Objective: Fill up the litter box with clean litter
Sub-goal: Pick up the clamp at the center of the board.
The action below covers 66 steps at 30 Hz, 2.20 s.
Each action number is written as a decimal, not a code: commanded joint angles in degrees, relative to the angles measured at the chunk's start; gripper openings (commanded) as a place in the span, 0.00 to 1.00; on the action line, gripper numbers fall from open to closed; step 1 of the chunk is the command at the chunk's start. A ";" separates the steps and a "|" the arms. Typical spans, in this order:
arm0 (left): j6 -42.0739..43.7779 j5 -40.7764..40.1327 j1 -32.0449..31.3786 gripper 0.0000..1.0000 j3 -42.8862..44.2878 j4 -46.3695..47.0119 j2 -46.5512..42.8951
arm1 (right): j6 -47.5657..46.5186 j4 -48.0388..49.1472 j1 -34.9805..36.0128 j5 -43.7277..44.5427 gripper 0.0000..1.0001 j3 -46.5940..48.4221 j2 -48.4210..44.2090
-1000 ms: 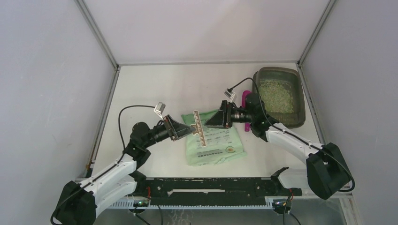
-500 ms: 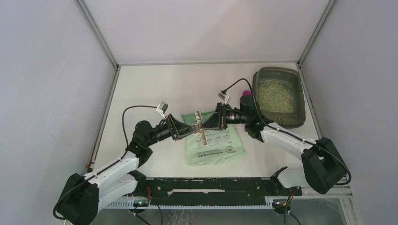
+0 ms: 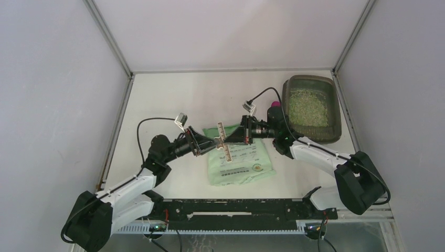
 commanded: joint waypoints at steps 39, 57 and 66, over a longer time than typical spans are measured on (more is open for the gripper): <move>-5.25 1.50 1.16 0.00 -4.23 11.31 1.13 | 0.40 3.91 0.06 -0.77 0.47 0.71 3.36; -2.33 2.47 1.15 0.49 -2.75 6.34 0.18 | 1.49 6.05 0.37 -0.74 0.00 0.71 4.04; -2.11 2.64 1.15 0.46 -2.47 6.46 1.40 | 1.95 7.16 0.76 -1.24 0.00 0.71 4.99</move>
